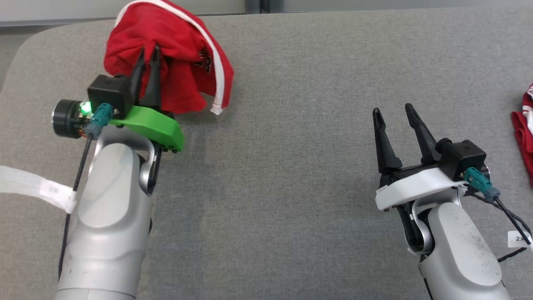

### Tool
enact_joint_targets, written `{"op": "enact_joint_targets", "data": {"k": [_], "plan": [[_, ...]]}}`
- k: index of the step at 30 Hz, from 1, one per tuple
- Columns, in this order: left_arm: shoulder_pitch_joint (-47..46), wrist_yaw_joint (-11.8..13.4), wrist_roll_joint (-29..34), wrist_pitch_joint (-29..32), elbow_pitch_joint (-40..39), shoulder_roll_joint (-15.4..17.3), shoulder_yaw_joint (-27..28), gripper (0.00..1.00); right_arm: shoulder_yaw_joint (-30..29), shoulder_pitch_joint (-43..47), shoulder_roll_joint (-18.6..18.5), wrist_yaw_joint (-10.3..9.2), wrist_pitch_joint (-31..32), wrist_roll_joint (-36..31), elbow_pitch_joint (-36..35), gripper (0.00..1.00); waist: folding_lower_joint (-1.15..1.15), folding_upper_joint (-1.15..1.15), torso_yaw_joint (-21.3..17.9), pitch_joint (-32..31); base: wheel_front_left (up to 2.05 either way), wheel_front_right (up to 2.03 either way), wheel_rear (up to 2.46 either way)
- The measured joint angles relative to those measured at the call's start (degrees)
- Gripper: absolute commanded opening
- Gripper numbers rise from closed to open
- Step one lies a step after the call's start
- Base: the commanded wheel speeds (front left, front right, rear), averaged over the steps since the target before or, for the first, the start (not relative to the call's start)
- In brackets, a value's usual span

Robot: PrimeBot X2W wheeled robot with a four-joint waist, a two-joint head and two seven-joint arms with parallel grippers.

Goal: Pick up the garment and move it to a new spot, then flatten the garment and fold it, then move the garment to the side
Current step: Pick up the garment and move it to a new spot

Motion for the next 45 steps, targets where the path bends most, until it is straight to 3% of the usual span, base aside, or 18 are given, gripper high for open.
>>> {"op": "enact_joint_targets", "data": {"k": [4, 9, 14, 19, 30, 31, 32, 33, 45], "plan": [[1.9, -0.1, -6.3, 0.0, -4.5, -0.1, -7.4, 0.00, 0.0, 0.4, 0.0, 0.00, 0.0, 0.6, 0.2, 1.00, 0.00, 0.00, -1.6, -0.8, 0.00, 0.00, 0.00], [5.5, 3.3, -13.6, 0.0, -10.1, -0.3, -16.8, 0.00, -0.6, 0.9, 0.0, -0.01, 0.0, 0.7, 0.3, 1.00, 0.00, 0.00, -2.9, -1.6, 0.00, 0.00, 0.00], [10.5, 7.3, -17.4, 0.0, -12.8, -0.3, -21.2, 0.00, -1.0, 1.3, 0.0, -0.01, 0.0, 0.8, 0.4, 1.00, 0.00, 0.00, -3.2, -2.2, 0.00, 0.00, 0.00], [15.2, 8.1, -17.1, 0.0, -11.6, -0.3, -22.8, 0.00, -1.1, 1.5, 0.0, -0.01, 0.0, 0.9, 0.5, 1.00, 0.00, 0.00, -2.6, -2.6, 0.00, 0.00, 0.00], [21.0, 7.9, -15.9, 0.0, -9.2, -0.3, -19.0, 0.01, -0.6, 2.2, 0.0, -0.01, 0.0, 0.8, 1.3, 1.00, 0.00, 0.00, -1.4, -3.8, 0.00, 0.00, 0.00], [21.4, 7.9, -15.4, 0.0, -8.9, -0.3, -18.5, 0.33, -0.3, 2.3, 0.0, -0.01, 0.0, 0.9, 1.5, 1.00, 0.00, 0.00, -1.4, -4.0, 0.00, 0.00, 0.00], [21.9, 7.9, -15.1, 0.0, -8.6, -0.3, -18.1, 0.78, -0.2, 2.4, 0.0, -0.01, 0.0, 1.0, 1.7, 1.00, 0.00, 0.00, -1.3, -4.2, 0.00, 0.00, 0.00], [22.4, 7.9, -14.9, 0.0, -8.2, -0.3, -17.8, 1.00, 0.0, 2.5, 0.0, -0.01, 0.0, 1.1, 1.9, 1.00, 0.00, 0.00, -1.3, -4.5, 0.00, 0.00, 0.00], [29.1, 8.9, -12.0, 0.0, -8.7, -0.2, -9.6, 1.00, 2.4, 4.8, 0.0, -0.01, 0.0, 1.9, 3.2, 1.00, 0.00, 0.00, -1.3, -7.4, 0.00, 0.00, 0.00]]}}
